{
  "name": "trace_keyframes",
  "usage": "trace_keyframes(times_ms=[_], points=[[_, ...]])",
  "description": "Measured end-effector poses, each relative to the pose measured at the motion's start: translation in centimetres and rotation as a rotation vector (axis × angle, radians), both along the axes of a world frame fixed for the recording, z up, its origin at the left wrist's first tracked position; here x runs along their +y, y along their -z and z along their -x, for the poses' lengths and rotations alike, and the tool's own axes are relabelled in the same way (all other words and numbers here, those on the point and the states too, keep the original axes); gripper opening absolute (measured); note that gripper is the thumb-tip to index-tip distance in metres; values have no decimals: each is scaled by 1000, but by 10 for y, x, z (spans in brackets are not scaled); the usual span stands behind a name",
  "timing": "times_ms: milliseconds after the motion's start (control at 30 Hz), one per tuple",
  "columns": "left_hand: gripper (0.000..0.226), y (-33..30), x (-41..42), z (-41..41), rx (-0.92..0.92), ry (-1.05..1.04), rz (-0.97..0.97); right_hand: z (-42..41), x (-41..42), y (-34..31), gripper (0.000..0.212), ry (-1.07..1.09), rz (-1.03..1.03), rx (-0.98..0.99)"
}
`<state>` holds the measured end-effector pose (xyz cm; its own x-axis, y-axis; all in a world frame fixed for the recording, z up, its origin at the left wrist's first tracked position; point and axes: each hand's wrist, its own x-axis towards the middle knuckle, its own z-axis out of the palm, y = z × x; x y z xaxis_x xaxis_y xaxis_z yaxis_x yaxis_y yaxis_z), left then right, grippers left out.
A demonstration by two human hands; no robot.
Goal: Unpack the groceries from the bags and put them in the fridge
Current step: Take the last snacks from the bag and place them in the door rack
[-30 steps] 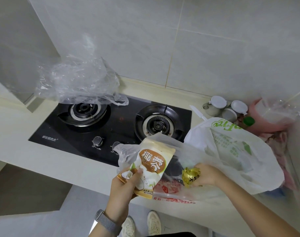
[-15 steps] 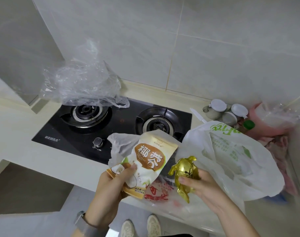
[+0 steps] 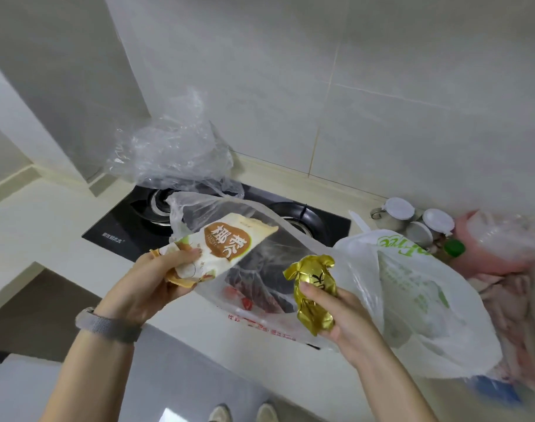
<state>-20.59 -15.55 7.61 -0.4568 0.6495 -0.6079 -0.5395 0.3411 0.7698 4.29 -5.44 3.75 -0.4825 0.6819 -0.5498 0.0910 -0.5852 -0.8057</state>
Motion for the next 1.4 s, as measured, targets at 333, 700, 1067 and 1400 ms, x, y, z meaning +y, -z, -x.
trace_keyframes(times_ms=[333, 700, 1067, 1400], points=[[17, 8, -85, -29, -151, -397, -303, 22, -6, -10, 37, -145, -100, 57], [19, 28, -180, -77, -217, -751, -360, 47, -72, -6, 60, -372, -114, 99], [5, 38, -324, -155, -136, -1054, -311, 54, -213, -15, 43, -754, 10, 133], [17, 17, -439, -232, 136, -1384, -279, 75, -346, -35, 47, -1232, -143, 167]])
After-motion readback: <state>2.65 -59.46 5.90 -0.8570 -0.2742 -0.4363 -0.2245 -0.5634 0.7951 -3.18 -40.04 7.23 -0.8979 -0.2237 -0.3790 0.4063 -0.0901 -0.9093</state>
